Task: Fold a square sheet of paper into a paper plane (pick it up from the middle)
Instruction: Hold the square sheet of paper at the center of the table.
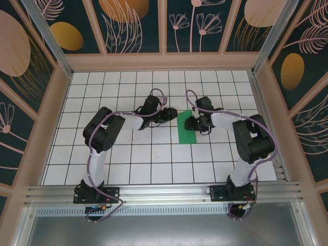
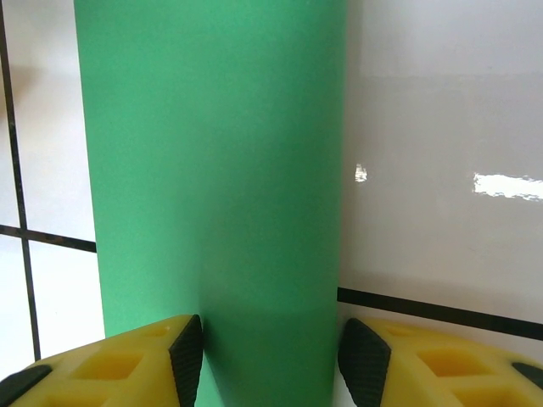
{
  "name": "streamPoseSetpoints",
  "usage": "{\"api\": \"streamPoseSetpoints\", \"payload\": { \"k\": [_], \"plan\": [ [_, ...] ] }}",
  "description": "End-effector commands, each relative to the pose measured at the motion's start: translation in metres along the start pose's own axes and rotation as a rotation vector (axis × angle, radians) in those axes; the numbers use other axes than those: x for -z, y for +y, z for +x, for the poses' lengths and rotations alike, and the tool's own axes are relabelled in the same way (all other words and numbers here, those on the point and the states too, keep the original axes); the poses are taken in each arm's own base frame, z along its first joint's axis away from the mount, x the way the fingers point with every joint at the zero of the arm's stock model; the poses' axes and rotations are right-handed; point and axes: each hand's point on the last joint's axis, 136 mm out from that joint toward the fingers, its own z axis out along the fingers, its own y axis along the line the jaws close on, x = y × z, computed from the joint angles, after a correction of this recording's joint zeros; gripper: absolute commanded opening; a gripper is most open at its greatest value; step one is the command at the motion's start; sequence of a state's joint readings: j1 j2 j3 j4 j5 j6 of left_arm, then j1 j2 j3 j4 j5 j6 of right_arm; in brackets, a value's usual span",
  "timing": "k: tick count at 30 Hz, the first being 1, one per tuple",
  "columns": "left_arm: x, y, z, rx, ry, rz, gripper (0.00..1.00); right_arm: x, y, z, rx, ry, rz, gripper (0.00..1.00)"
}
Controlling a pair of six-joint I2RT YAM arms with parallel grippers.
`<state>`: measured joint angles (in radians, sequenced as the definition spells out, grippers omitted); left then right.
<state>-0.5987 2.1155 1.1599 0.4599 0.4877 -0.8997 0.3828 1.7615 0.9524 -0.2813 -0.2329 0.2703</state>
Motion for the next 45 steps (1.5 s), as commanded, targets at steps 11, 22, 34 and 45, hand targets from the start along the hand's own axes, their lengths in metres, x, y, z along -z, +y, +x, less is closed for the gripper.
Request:
{"api": "streamPoseSetpoints", "payload": {
  "k": [11,22,34,45],
  "plan": [
    [-0.007,-0.015,0.003,-0.01,0.018,0.045,0.35,-0.034,-0.026,0.044,-0.004,0.14,0.085,0.53],
    [-0.022,-0.012,0.015,-0.003,0.073,0.032,0.26,-0.035,-0.027,0.044,-0.006,0.143,0.088,0.52],
    [-0.031,0.003,0.021,0.008,0.102,-0.025,0.22,-0.036,-0.027,0.044,-0.007,0.143,0.086,0.52],
    [-0.034,0.006,0.024,0.001,0.123,-0.039,0.21,-0.037,-0.028,0.048,-0.006,0.151,0.091,0.51]
  ]
}}
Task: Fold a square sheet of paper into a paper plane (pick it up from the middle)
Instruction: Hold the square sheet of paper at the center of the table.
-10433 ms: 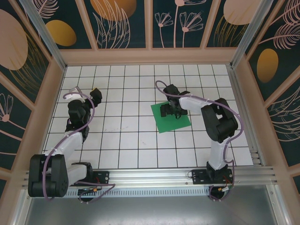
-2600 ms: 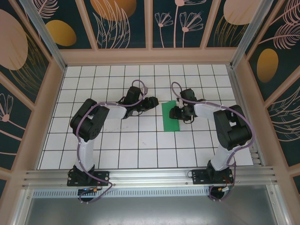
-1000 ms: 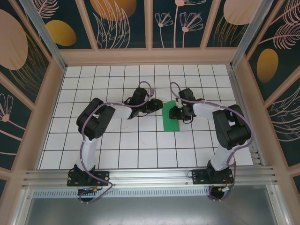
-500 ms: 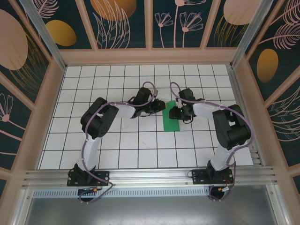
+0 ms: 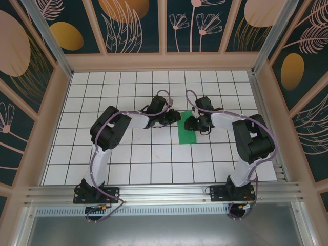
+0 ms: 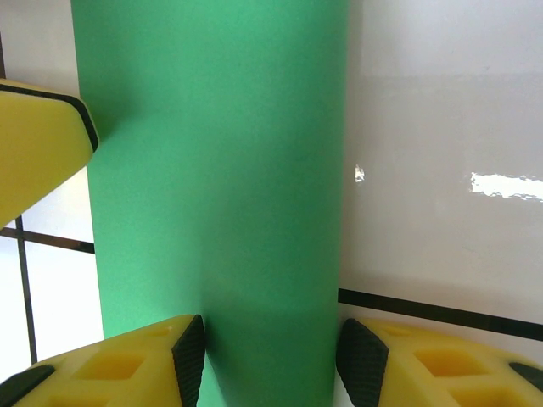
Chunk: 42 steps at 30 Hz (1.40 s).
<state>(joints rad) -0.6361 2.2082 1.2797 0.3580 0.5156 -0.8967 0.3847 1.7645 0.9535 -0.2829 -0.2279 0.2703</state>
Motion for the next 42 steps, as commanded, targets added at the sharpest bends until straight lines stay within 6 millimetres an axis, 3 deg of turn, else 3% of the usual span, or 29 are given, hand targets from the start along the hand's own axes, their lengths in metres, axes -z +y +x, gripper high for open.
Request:
{"api": "streamPoseSetpoints", "payload": {
  "k": [1,12,26,37,42],
  "plan": [
    [-0.005,0.004,0.005,-0.015,0.027,-0.014,0.21,-0.037,-0.027,0.047,-0.006,0.148,0.087,0.51],
    [0.009,-0.028,-0.002,-0.042,-0.012,0.097,0.21,-0.037,-0.029,0.048,-0.014,0.147,0.096,0.51],
    [0.001,-0.003,0.008,-0.028,0.021,0.004,0.19,-0.04,-0.029,0.05,-0.017,0.151,0.095,0.51],
    [0.002,-0.015,0.006,-0.05,0.019,0.035,0.2,-0.045,-0.032,0.055,-0.054,0.155,0.107,0.51],
    [0.0,-0.007,0.007,-0.048,0.023,-0.001,0.19,-0.046,-0.033,0.056,-0.054,0.159,0.112,0.51]
  ]
}}
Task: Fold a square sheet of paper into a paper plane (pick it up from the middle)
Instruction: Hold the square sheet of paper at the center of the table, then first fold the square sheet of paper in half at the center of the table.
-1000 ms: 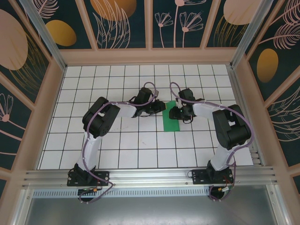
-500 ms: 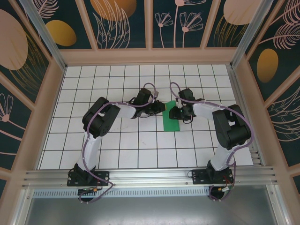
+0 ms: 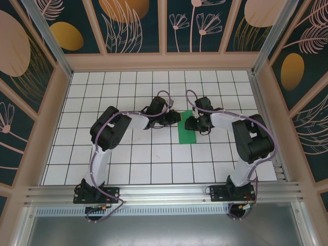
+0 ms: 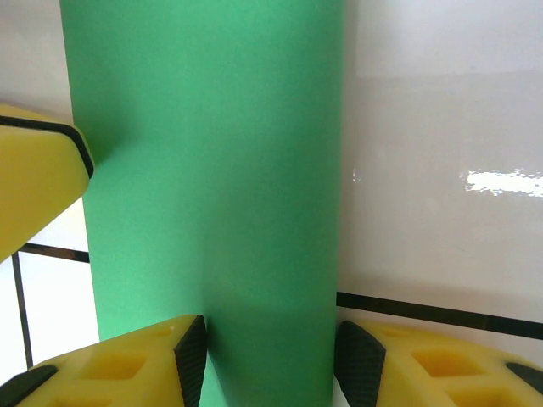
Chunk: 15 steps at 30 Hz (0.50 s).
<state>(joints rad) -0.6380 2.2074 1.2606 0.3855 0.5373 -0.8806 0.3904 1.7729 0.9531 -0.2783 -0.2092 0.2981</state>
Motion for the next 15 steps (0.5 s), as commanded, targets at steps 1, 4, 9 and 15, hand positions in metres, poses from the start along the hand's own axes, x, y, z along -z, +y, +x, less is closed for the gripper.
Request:
{"api": "streamPoseSetpoints", "payload": {
  "k": [1,4,9,15],
  "plan": [
    [0.0,-0.003,0.002,-0.029,0.011,-0.039,0.19,-0.043,-0.031,0.055,-0.028,0.159,0.095,0.51],
    [-0.002,0.009,0.004,-0.034,0.02,-0.102,0.16,-0.042,-0.03,0.053,-0.029,0.153,0.09,0.51],
    [-0.003,0.035,0.009,-0.054,0.045,-0.251,0.13,-0.038,-0.023,0.047,-0.032,0.137,0.066,0.51],
    [0.0,0.065,0.016,-0.065,0.078,-0.39,0.11,-0.03,-0.013,0.037,-0.031,0.112,0.036,0.51]
  ]
}}
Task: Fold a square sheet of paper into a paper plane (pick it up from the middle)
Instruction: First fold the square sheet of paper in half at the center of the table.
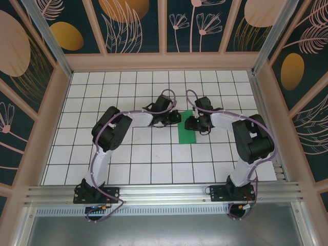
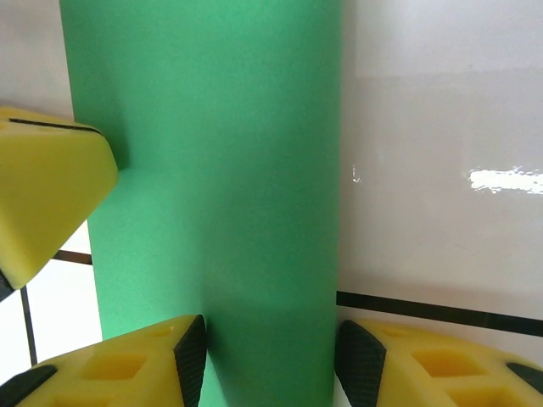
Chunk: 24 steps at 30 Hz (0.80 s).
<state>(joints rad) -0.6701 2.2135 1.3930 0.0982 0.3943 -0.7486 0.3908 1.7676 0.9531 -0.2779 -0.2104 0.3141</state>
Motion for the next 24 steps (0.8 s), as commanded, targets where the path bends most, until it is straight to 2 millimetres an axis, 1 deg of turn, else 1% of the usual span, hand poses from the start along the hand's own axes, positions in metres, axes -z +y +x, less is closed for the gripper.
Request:
{"api": "streamPoseSetpoints", "payload": {
  "k": [1,4,6,9,13,15,17,19,21,24],
  "plan": [
    [-0.007,0.056,0.024,0.006,0.072,-0.21,0.11,-0.029,-0.014,0.035,-0.018,0.107,0.037,0.51],
    [-0.009,0.067,0.028,0.001,0.086,-0.25,0.11,-0.013,0.002,0.016,-0.014,0.039,-0.016,0.54],
    [-0.01,0.071,0.03,0.001,0.093,-0.261,0.11,0.003,0.013,0.003,-0.008,-0.016,-0.05,0.56],
    [-0.012,0.075,0.034,-0.003,0.102,-0.269,0.11,0.028,0.014,-0.014,-0.023,-0.099,-0.059,0.58],
    [-0.014,0.078,0.036,-0.007,0.108,-0.272,0.11,0.055,0.014,-0.029,-0.048,-0.185,-0.1,0.52],
    [-0.015,0.079,0.036,-0.007,0.108,-0.274,0.1,0.066,0.021,-0.035,-0.044,-0.213,-0.147,0.48],
    [-0.016,0.081,0.037,-0.008,0.11,-0.279,0.1,0.071,0.033,-0.038,-0.034,-0.214,-0.211,0.43],
    [-0.016,0.082,0.038,-0.009,0.112,-0.284,0.1,0.07,0.044,-0.041,-0.033,-0.201,-0.266,0.37],
    [-0.016,0.085,0.039,-0.011,0.116,-0.29,0.1,0.064,0.049,-0.043,-0.04,-0.174,-0.292,0.29],
    [-0.017,0.088,0.041,-0.019,0.121,-0.299,0.1,0.052,0.05,-0.044,-0.045,-0.138,-0.298,0.24]
  ]
}}
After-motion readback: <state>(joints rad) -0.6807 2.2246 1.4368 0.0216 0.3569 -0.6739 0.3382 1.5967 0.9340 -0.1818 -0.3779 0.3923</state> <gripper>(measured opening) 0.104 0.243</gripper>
